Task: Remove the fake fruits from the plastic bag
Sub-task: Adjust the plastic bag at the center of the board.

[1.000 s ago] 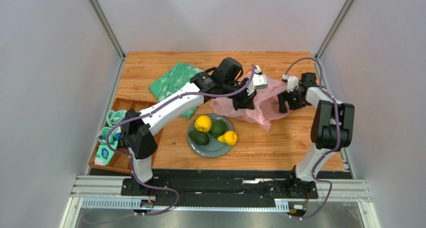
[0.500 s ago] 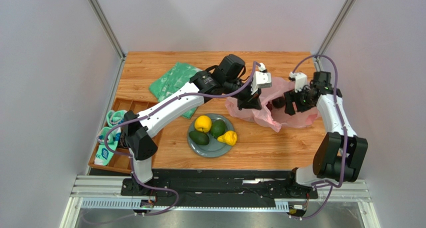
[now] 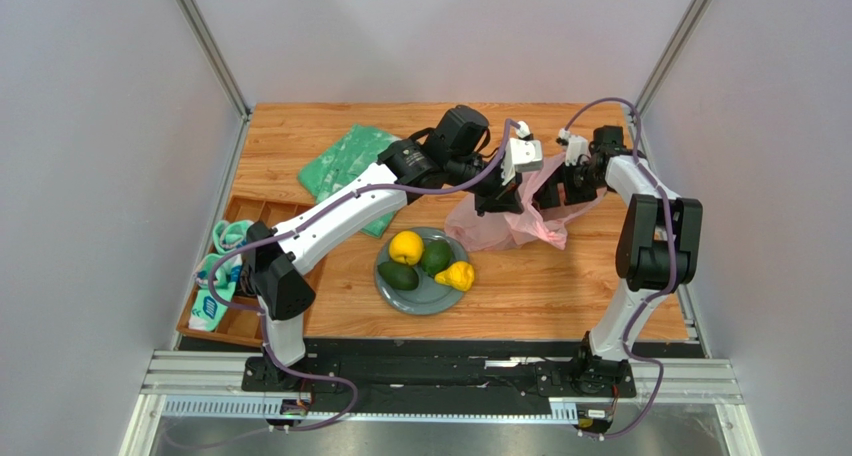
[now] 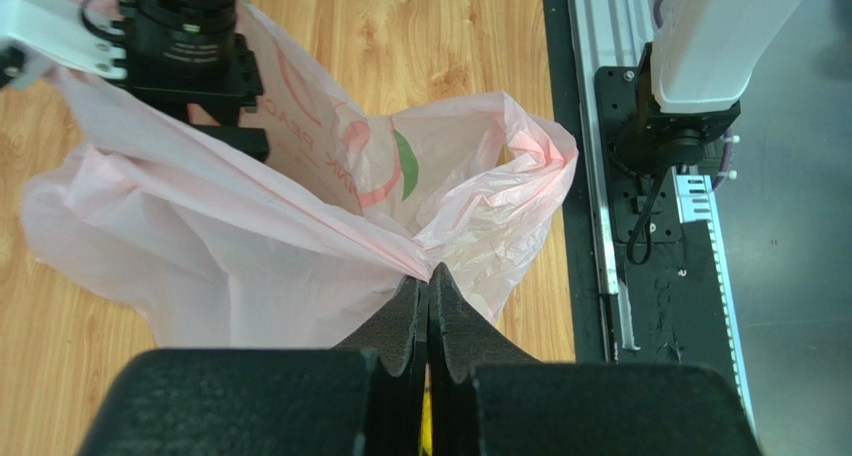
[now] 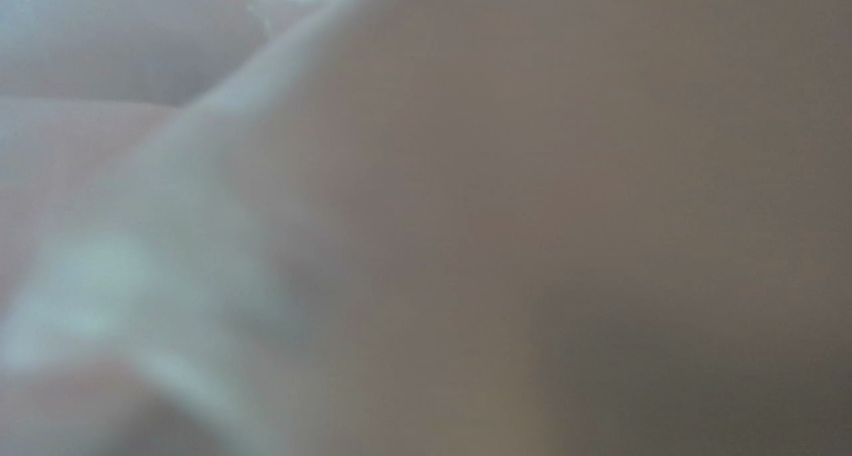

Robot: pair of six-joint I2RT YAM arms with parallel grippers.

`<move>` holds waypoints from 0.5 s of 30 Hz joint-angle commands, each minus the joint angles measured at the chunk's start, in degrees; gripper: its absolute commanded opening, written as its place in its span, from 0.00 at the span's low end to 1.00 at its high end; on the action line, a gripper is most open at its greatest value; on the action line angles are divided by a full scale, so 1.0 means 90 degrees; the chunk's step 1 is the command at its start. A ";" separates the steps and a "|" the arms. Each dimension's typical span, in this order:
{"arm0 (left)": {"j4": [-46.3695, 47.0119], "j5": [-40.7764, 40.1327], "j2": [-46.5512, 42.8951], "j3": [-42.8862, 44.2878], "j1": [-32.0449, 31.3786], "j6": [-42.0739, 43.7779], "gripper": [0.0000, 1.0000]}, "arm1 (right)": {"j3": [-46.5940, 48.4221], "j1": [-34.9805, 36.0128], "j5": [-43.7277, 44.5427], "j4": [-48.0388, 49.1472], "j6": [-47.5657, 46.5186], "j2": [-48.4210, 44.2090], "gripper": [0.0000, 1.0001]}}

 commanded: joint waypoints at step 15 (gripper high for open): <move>-0.0315 0.0146 -0.0129 -0.0301 -0.0023 0.0477 0.00 | 0.0443 -0.0126 0.0711 0.0141 0.0303 0.0606 0.79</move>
